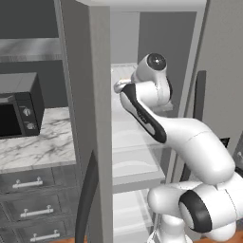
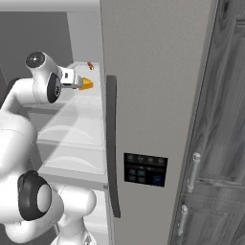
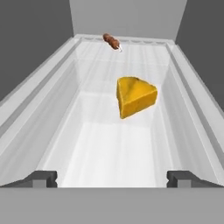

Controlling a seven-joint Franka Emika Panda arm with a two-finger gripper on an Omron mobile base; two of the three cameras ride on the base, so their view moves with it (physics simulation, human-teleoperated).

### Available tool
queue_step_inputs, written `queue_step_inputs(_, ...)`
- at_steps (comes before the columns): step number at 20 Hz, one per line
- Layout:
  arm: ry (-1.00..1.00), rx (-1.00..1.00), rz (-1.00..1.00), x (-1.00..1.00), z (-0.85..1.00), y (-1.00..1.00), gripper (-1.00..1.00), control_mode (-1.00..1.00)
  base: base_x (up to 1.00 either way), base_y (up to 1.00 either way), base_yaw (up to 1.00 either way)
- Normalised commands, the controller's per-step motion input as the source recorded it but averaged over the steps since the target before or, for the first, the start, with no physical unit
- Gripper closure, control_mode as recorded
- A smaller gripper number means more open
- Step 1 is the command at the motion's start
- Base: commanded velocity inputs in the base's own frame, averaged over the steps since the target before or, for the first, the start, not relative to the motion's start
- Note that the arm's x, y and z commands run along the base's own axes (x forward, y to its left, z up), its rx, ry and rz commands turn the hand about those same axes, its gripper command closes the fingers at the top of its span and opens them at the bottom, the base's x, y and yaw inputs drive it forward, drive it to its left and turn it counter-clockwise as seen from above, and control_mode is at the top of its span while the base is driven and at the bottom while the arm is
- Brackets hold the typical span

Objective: Pick the cheese from the fridge and the cheese grater from the cabinet and place them next to the salad bowl.

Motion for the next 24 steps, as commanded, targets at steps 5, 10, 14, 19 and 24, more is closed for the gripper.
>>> queue_step_inputs(5,-0.01,0.0,0.0,0.41,0.08,0.0,-1.0,-1.0,0.0,0.0,0.0)
queue_step_inputs(10,0.0,0.0,0.0,0.42,0.06,-0.01,-1.0,-1.0,0.0,0.0,0.0)
queue_step_inputs(14,0.0,0.0,-0.04,0.39,0.0,-0.01,-1.0,-1.0,0.0,0.0,0.0)
queue_step_inputs(19,0.02,0.0,-0.12,0.25,0.0,-0.04,-1.0,-1.0,0.0,0.0,0.0)
queue_step_inputs(24,0.02,0.0,-0.16,0.16,-0.04,-0.01,-1.0,-1.0,0.0,0.0,0.0)
